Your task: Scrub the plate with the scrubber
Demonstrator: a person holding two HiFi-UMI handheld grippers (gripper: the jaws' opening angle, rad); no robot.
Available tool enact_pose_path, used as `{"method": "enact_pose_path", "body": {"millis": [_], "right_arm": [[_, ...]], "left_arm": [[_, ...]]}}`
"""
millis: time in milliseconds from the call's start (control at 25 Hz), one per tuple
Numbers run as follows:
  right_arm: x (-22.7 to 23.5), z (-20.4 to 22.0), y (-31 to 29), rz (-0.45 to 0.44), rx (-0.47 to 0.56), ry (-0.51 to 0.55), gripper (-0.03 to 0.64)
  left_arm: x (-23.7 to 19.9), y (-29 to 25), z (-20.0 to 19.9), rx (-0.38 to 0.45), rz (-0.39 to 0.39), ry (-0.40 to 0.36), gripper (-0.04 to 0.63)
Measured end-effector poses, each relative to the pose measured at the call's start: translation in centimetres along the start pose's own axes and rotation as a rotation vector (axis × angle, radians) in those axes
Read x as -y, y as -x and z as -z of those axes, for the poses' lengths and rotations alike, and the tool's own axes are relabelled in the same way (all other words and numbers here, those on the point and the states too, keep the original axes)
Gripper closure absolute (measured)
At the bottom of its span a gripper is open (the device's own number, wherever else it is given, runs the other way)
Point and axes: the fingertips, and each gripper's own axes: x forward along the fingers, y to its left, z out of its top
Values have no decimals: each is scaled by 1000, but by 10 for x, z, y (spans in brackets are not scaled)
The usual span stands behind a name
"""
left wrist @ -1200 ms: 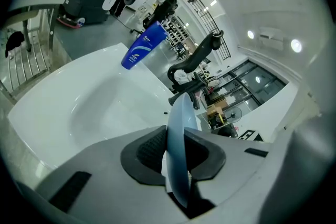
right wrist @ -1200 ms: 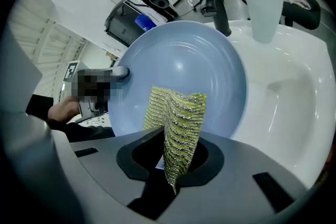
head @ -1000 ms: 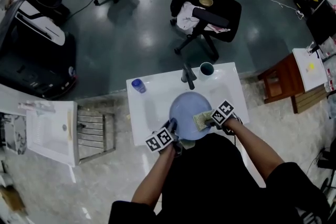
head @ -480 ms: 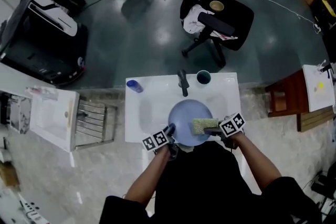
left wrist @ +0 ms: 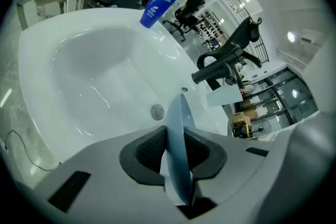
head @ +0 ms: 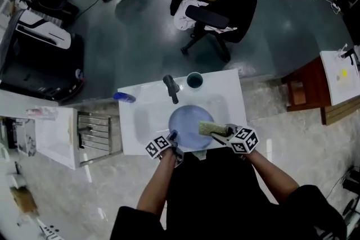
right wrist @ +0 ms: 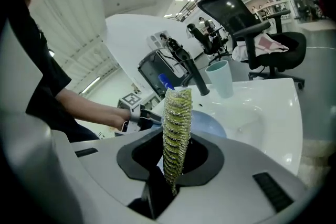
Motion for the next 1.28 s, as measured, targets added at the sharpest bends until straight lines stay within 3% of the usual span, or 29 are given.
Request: {"method": "enact_pose_path", "body": {"millis": [320,480,640,760,880,1120,1280], "right_arm": [[-7,5,16,-57,-23,93,554],[-2,14,17,-68,-28,73,554],[4,19,16,-55,-28,62,554],[9,19,16,-33,-24,45,554],[14,19,17,27,-33,44,554],[21,34,30,268,-16,-72,554],[-2,47,37,377,52,-129,554]], "left_arm": [[-12,-34,2,-53,-130,36,510],[-14,-38,6,-72,-172,14,516],[-17,-39,12,-94,-190,-26,458],[-20,-34,8,-79,-225,-115,440],[-13,-26,0,-55,-210,-207,429],[39,17,-1,-29,-36,-506,409],[61,66,3,25,91,-609,408]]}}
